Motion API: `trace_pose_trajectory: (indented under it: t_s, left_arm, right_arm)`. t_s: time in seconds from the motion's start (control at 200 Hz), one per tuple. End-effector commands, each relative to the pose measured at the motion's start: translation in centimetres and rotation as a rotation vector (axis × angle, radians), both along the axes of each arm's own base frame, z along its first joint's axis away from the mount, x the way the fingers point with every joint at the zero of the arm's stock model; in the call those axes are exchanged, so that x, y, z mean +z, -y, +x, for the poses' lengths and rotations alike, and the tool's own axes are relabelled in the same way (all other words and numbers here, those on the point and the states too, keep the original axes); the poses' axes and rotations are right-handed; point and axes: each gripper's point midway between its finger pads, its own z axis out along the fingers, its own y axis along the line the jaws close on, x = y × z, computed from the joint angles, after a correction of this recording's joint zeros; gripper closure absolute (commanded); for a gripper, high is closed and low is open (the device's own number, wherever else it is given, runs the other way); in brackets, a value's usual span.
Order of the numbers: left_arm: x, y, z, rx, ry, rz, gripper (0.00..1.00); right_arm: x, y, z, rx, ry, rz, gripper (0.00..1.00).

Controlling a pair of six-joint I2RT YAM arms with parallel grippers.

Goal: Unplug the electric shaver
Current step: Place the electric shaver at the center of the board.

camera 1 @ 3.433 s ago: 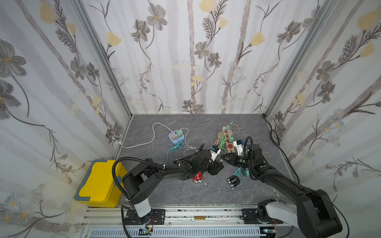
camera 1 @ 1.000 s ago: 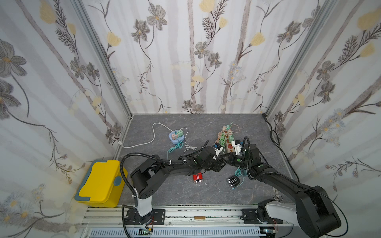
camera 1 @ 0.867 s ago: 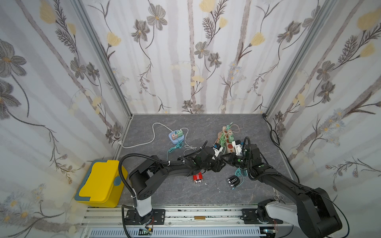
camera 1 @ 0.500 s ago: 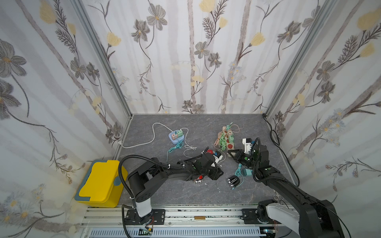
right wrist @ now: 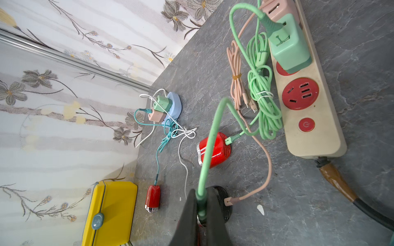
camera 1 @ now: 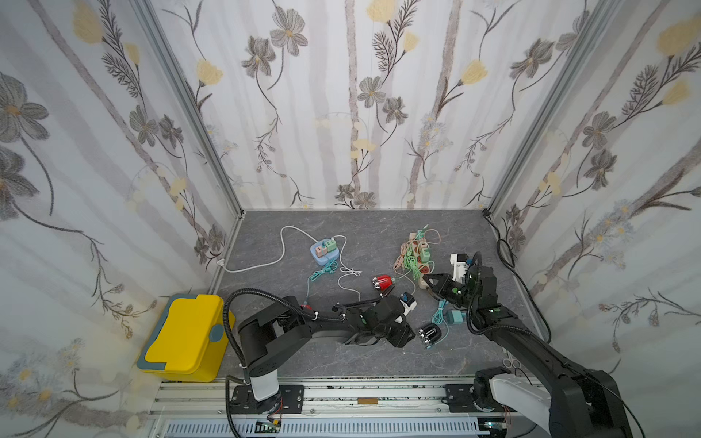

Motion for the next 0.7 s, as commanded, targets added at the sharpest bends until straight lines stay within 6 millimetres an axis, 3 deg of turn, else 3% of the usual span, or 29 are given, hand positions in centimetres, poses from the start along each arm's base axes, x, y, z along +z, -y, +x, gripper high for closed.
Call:
trace_pose_trajectory:
  t_s: [0.0, 0.12, 0.335, 0.615, 0.694]
  left_arm:
    - [-0.4, 0.0, 0.0, 0.037, 0.004, 0.012, 0.49]
    - [-1.0, -0.2, -0.1, 0.049, 0.005, 0.036, 0.45]
    - [-1.5, -0.7, -0.1, 0.067, 0.001, 0.051, 0.26]
    - [0.5, -0.5, 1.1, 0.11, 0.025, 0.009, 0.0]
    - [1.5, -0.7, 1.7, 0.13, 0.018, -0.025, 0.0]
  right_arm:
    - [-0.3, 0.3, -0.2, 0.002, 0.008, -0.034, 1.0]
    - [-0.8, 0.4, -0.4, 0.006, 0.002, -0.06, 1.0]
    - [-1.5, 0.6, -0.9, 0.013, -0.005, -0.084, 1.0]
    - [-1.9, 0.5, -1.3, 0.04, -0.003, -0.114, 1.0]
    - [-2.4, 0.4, -1.6, 0.058, -0.01, -0.136, 1.0]
